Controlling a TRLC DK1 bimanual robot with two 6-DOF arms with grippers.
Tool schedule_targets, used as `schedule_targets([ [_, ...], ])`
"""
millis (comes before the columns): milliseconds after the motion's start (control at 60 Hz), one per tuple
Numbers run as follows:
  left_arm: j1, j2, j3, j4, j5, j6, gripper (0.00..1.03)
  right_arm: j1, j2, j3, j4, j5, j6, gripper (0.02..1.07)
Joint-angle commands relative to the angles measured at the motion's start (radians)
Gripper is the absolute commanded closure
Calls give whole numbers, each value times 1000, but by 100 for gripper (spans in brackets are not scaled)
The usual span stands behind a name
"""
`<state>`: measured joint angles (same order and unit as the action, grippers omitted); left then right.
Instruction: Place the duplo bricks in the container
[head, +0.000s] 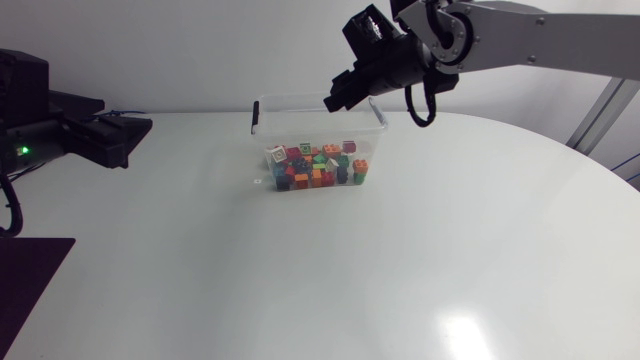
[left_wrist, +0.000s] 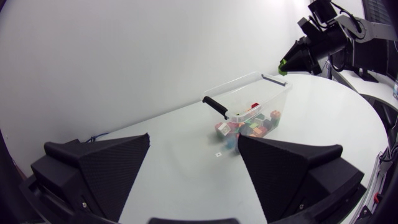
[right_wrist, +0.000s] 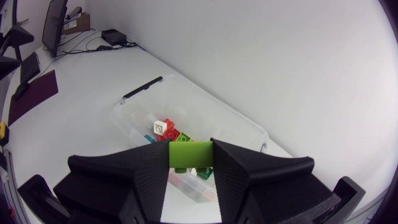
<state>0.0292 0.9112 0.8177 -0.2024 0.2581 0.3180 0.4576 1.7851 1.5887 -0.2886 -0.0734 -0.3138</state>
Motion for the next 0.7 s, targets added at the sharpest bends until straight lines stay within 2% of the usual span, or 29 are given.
schedule_targets([
  [0,14,-31,-51,12,12,-43,5,-8,88,44,26,11,27,75],
  [100,31,-66,-88,12,13,-79,5,-14,158,99,46,12,25,74],
  [133,37,-78,-98,12,13,-91,5,-16,177,109,65,17,22,71],
  [233,61,-127,-137,12,15,-103,5,-22,261,168,83,41,4,37],
  [350,77,-210,-187,17,15,-120,5,-23,327,212,118,73,-11,9],
  [500,109,-305,-241,17,17,-123,5,-28,323,194,160,123,-5,7],
  [683,178,-368,-270,9,53,-126,5,-60,117,-9,258,176,19,7],
])
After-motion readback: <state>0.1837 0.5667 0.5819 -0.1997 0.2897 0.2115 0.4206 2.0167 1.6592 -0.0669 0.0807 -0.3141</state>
